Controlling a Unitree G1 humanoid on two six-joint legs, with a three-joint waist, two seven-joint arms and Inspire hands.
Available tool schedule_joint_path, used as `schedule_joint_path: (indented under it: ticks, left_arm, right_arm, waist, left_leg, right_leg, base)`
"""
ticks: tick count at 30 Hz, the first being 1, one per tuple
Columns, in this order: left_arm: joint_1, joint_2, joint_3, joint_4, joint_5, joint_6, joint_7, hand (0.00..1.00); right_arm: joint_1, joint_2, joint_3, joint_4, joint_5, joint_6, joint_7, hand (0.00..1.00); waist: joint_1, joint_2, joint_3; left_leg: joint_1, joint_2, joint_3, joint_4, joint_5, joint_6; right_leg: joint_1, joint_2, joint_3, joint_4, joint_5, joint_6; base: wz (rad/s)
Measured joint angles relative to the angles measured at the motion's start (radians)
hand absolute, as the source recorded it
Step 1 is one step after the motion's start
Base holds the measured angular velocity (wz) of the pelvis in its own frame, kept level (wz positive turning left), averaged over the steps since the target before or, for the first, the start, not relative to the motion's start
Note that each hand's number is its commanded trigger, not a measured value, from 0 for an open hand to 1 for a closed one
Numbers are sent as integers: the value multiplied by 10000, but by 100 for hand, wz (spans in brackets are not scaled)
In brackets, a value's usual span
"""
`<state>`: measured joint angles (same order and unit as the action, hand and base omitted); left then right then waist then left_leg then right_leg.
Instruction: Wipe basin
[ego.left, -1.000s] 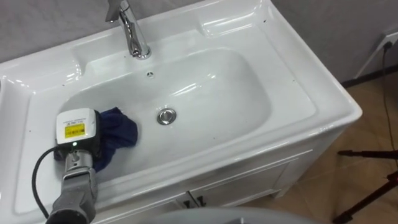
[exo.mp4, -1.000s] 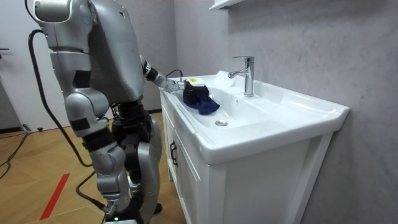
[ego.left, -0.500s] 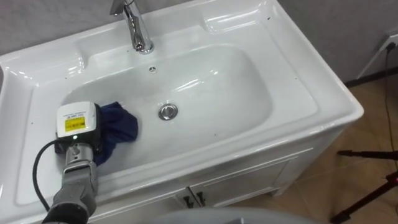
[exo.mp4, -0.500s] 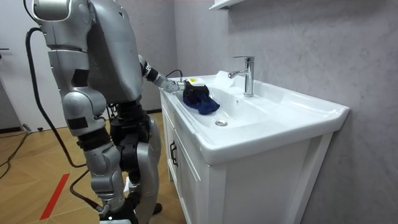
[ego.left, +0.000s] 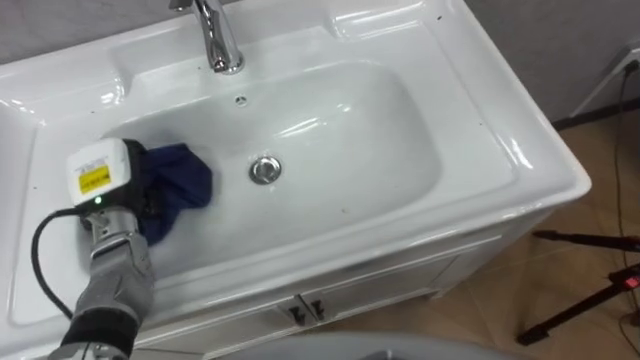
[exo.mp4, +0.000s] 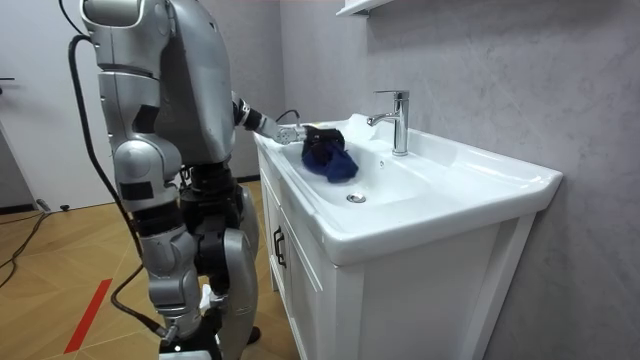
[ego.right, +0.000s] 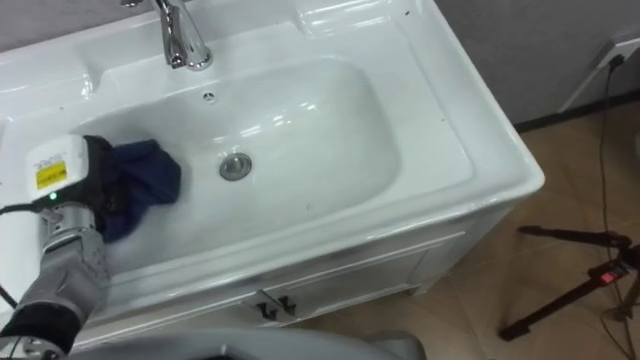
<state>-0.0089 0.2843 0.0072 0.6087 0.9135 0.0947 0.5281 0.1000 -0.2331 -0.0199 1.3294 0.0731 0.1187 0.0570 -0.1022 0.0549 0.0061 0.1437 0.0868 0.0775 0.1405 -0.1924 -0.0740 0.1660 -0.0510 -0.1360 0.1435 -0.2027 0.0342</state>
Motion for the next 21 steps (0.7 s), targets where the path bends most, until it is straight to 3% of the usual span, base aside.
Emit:
schedule_joint_path:
  ticks: [3,10,16,21]
  left_arm:
    - [3,-1,77,-938,-407,-184,41,100]
    - [6,-1,83,-2725,-542,-613,405,100]
    - [6,4,749,-3291,-677,-749,521,100]
    - [6,4,918,-3452,-821,-747,521,100]
  right_arm:
    - [-62,20,1,-142,177,-162,9,0]
    - [-105,33,178,-137,972,-446,-62,0]
    - [-35,-38,185,-94,956,-572,-95,0]
    - [4,-40,190,-99,970,-580,-94,0]
  waist:
    - [28,48,16]
    - [158,111,-38]
    - [309,232,-114]
    - [440,240,-111]
  left_leg:
    - [-125,-5,-36,30,0,-1]
    - [-310,-48,-380,127,0,-1]
    - [-303,-66,-501,141,0,-1]
    - [-304,-93,-543,146,1,0]
  right_leg:
    - [-116,-9,-27,19,6,2]
    - [-117,-30,-274,-28,7,3]
    - [-41,-51,-423,-29,8,2]
    - [7,-75,-461,-37,16,15]
  base:
    - [3]
    - [11]
    - [6]
    - [3]
